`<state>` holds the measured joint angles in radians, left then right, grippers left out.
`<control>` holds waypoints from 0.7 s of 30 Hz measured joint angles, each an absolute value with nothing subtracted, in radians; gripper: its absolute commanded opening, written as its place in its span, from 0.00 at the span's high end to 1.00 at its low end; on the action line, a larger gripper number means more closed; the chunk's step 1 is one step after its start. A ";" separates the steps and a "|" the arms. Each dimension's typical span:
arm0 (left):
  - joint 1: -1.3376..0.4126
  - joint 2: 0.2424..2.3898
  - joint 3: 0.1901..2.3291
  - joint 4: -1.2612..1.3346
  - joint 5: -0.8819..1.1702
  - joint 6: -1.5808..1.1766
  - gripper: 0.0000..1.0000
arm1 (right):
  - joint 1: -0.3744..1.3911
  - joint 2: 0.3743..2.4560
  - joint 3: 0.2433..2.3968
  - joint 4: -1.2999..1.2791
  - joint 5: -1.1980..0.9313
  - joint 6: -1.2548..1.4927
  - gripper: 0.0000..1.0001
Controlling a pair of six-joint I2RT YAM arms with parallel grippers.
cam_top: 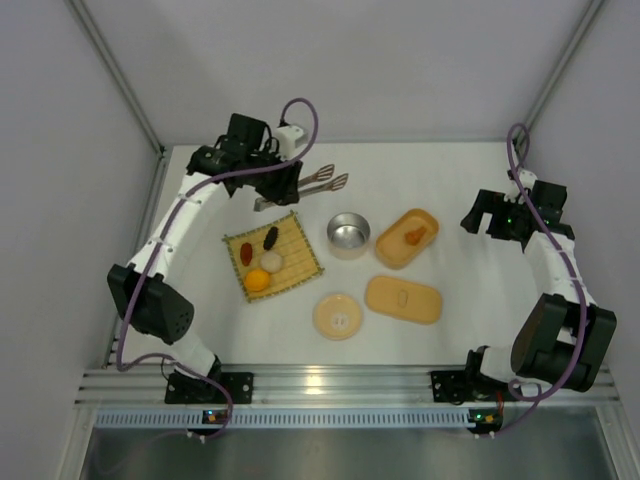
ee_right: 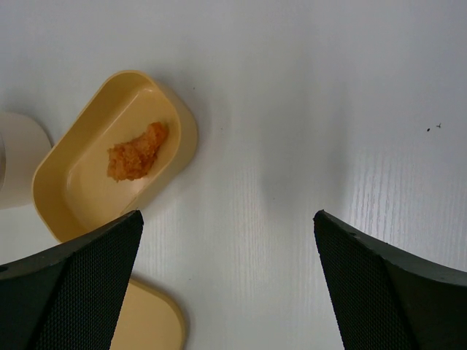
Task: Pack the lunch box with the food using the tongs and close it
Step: Pick up the fake food from the plate.
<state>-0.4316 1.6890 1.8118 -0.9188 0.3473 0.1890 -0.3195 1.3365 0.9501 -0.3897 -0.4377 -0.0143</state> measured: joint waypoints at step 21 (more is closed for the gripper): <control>-0.097 1.374 1.390 -1.111 0.278 0.249 0.53 | -0.319 1.367 0.950 -0.389 -0.456 -0.014 0.01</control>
<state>-0.0971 1.3743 1.3899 -1.1107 0.2783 0.2489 -0.3195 1.3670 0.9501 -0.3893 -0.4561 -0.0143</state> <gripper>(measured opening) 0.473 0.993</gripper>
